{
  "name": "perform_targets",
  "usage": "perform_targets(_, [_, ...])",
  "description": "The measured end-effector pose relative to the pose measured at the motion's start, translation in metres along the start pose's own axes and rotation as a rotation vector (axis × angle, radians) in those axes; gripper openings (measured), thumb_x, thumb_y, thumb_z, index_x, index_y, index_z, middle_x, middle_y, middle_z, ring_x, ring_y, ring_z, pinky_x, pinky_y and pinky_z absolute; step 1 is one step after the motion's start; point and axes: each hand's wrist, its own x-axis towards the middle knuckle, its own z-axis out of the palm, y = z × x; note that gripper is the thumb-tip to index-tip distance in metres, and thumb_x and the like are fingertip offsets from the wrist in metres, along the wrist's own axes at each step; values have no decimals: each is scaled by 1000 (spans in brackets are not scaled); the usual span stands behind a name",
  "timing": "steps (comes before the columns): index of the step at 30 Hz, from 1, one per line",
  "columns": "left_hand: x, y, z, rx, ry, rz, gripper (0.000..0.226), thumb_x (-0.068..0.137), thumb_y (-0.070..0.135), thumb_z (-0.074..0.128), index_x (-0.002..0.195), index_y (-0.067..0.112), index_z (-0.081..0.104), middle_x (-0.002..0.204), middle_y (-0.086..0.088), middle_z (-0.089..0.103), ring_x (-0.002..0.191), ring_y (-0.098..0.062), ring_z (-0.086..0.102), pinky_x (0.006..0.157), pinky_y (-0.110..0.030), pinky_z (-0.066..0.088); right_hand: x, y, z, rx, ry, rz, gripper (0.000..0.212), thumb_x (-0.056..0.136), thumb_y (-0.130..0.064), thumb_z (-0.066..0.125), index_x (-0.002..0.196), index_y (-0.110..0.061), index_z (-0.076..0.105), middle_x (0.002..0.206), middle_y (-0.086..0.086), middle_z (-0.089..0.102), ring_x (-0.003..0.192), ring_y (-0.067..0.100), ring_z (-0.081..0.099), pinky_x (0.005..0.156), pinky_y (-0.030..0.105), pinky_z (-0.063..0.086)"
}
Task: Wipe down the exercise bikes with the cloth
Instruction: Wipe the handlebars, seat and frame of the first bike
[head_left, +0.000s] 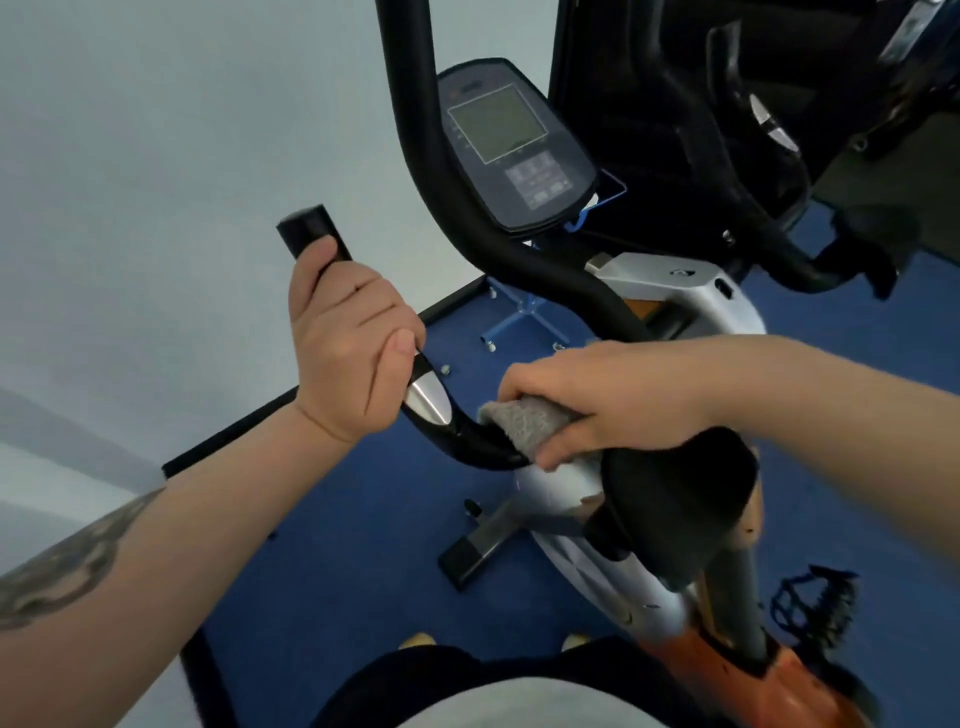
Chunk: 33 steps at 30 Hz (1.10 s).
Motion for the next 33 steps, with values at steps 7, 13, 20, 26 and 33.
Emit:
perform_targets(7, [1, 5, -7, 23, -78, -20, 42, 92, 14, 36, 58, 9, 61, 62, 0, 56, 74, -26, 53, 116, -35, 17, 12, -6, 13, 88, 76, -81, 38, 90, -62, 50, 107, -30, 39, 90, -7, 57, 83, 13, 56, 74, 33, 42])
perform_targets(13, [5, 14, -18, 105, -193, 16, 38, 90, 18, 45, 59, 10, 65, 62, 1, 60, 72, -27, 59, 116, -41, 17, 33, -17, 13, 44, 32, -95, 45, 89, -68, 41, 101, -25, 42, 84, -9, 55, 75, 11, 55, 70, 32, 40])
perform_targets(20, [18, 12, -25, 23, -321, 157, 37, 87, 15, 51, 52, 9, 60, 52, -3, 54, 49, -28, 48, 75, -37, 47, 12, 8, 7, 52, -10, -149, 41, 89, -64, 51, 109, -31, 37, 87, -7, 57, 75, 6, 53, 63, 24, 37])
perform_targets(26, [16, 12, -20, -13, -278, 153, 34, 82, 14, 47, 50, 8, 58, 49, -5, 50, 45, -29, 45, 69, -40, 47, 40, -12, 7, 77, -35, -99, 47, 89, -70, 39, 98, -25, 44, 82, -11, 55, 74, 3, 52, 66, 24, 37])
perform_targets(33, [16, 14, -15, -43, -216, 159, 35, 81, 13, 42, 51, 8, 59, 50, -5, 53, 46, -27, 46, 65, -41, 46, 35, -10, 5, 73, -72, -112, 47, 90, -69, 39, 108, -25, 43, 82, -11, 53, 73, 4, 52, 62, 23, 34])
